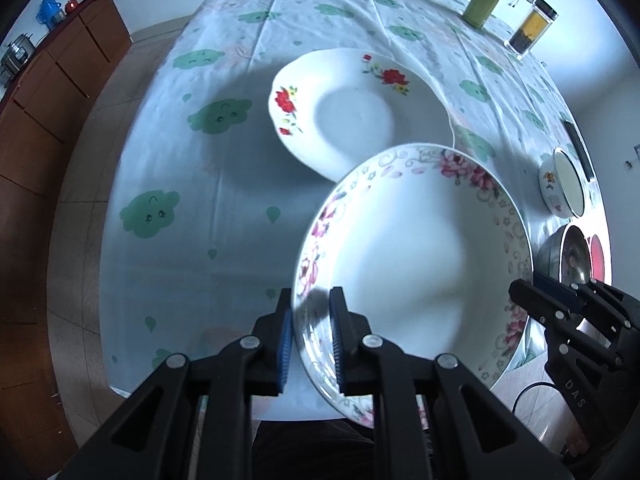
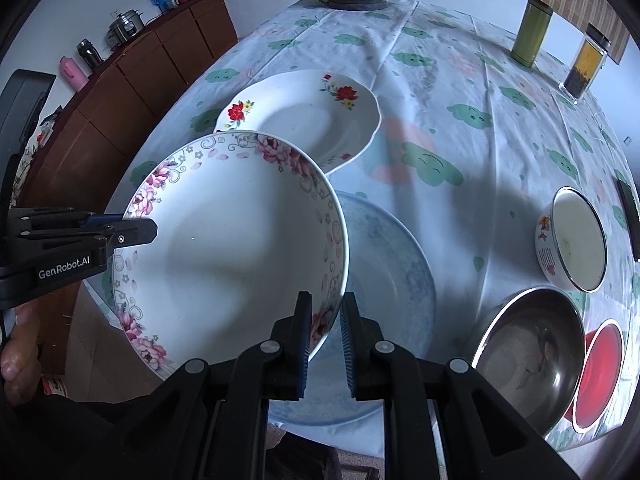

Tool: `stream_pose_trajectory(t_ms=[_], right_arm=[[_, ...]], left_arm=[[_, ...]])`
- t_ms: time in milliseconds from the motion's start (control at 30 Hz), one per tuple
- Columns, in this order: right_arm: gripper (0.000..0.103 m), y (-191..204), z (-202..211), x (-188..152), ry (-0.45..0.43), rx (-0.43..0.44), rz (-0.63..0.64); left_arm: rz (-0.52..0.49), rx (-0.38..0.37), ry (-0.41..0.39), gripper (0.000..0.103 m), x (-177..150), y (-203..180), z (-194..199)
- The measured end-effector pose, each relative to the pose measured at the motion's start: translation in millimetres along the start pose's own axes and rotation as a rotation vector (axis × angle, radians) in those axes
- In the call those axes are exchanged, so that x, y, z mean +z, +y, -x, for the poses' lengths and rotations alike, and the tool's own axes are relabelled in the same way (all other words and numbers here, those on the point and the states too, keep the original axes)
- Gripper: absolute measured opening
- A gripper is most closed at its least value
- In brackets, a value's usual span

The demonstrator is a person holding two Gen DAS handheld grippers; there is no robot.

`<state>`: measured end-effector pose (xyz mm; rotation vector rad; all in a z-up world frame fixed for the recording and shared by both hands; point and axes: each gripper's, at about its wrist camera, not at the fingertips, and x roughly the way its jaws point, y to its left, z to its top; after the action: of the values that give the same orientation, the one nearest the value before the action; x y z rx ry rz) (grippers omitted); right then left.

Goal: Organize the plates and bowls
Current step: 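Lower the pink-floral bowl onto the blue-patterned plate with both tools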

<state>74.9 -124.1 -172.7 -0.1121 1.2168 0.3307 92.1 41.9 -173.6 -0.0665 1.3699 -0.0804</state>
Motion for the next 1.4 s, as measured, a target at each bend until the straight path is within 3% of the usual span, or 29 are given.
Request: stream_pose_trajectory(t_ms=[1400], right_arm=[[0.016, -38.7, -6.7, -30.4, 0.069, -0.085, -0.083]], left_arm=[[-0.129, -0.055, 0.064, 0.014, 6.0, -47.9, -19.5]])
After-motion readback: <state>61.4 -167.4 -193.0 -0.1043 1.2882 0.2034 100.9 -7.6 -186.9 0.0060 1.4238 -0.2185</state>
